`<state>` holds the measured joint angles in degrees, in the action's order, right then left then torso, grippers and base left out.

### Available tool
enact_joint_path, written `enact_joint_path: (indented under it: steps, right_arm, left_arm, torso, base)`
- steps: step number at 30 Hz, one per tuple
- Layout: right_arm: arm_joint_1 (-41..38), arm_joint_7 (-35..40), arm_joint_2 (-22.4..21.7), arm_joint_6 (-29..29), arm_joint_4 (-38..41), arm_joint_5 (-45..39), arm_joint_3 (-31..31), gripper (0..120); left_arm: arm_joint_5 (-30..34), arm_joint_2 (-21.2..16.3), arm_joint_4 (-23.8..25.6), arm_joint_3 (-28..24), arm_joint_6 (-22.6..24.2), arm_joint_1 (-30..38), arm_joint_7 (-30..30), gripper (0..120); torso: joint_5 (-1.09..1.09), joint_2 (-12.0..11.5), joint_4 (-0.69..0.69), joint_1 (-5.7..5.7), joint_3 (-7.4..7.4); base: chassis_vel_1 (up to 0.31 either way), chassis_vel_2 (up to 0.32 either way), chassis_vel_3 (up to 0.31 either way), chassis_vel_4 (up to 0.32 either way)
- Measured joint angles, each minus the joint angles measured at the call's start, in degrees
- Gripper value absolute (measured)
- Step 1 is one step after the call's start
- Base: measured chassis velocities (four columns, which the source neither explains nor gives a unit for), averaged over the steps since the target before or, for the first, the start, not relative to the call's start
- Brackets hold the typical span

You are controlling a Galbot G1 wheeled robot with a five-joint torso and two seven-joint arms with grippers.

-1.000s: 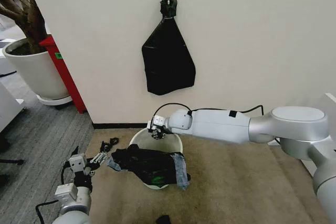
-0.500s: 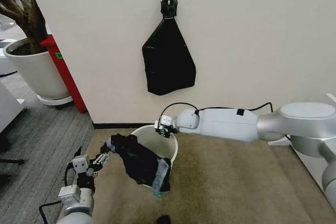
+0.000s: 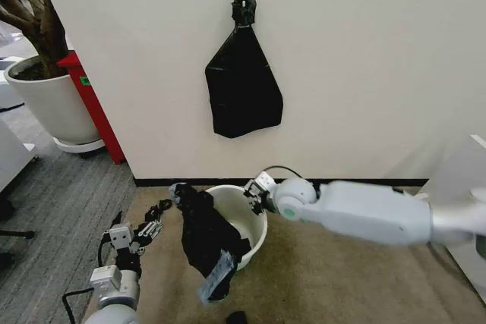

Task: Place the garbage bag over the trash bin.

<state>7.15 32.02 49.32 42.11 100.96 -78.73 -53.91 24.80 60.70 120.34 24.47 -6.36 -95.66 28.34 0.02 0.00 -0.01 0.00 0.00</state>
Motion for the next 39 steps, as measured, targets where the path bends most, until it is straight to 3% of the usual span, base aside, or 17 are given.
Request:
enact_joint_path:
  steps: [5, 6, 14, 20, 32, 34, 37, 39]
  right_arm:
    - [4.99, 7.61, -2.68, 0.22, 3.26, -2.69, 7.22, 3]
    - [7.77, 12.26, -3.14, 0.21, 4.42, -3.93, 10.61, 3]
    - [20.00, 25.05, -1.58, -0.03, 6.40, -6.58, 19.68, 3]
    - [24.62, 27.79, 0.10, -0.14, 6.24, -7.06, 22.89, 3]
    - [25.62, 29.38, 2.45, -0.23, 5.64, -6.58, 21.83, 3]
    - [25.34, 29.37, 3.09, -0.23, 5.08, -6.15, 21.62, 3]
    - [24.99, 29.53, 3.55, -0.22, 4.43, -5.30, 21.07, 3]
    - [24.92, 29.72, 3.68, -0.22, 4.31, -5.19, 21.05, 3]
  left_arm:
    - [-0.36, 0.00, 0.01, 0.00, 0.00, -0.48, 0.03, 98]
    - [-0.59, 0.10, 0.03, -0.05, 0.00, -0.59, 0.04, 98]
    - [-1.30, 0.15, 0.48, -0.65, 0.16, -0.78, 0.04, 98]
    - [-1.37, -0.65, 0.88, -0.64, 0.41, -1.27, 0.06, 98]
    - [-1.86, -0.65, 0.40, -1.48, 0.63, -0.91, 0.06, 98]
    - [-0.22, -1.76, 0.36, -2.06, 0.38, -0.56, 0.00, 98]
    - [10.09, -4.90, 3.06, -3.83, 1.20, -0.32, 0.65, 98]
    - [13.55, -6.23, 4.02, -4.32, 1.72, 0.05, 0.69, 98]
  torso:
    - [-0.03, 0.00, 0.01, 0.00, 0.00]
    - [-0.02, 0.00, 0.01, 0.00, -0.01]
    - [-0.04, 0.01, -0.01, 0.00, -0.02]
    - [-0.05, 0.01, -0.01, 0.00, -0.03]
    - [-0.03, 0.02, 0.01, -0.01, -0.01]
    - [-0.03, 0.01, 0.01, -0.01, -0.01]
    - [-0.02, 0.01, 0.01, -0.01, -0.01]
    - [0.00, 0.01, 0.02, -0.01, -0.01]
  base:
    - [0.000, 0.000, 0.000, 0.000]
    - [0.000, 0.000, 0.000, 0.000]
    - [0.000, 0.000, 0.000, 0.000]
    - [0.000, 0.000, 0.000, 0.000]
    - [0.000, 0.000, 0.000, 0.000]
    - [0.000, 0.000, 0.000, 0.000]
    - [0.000, 0.000, 0.000, 0.000]
    - [0.000, 0.000, 0.000, 0.000]
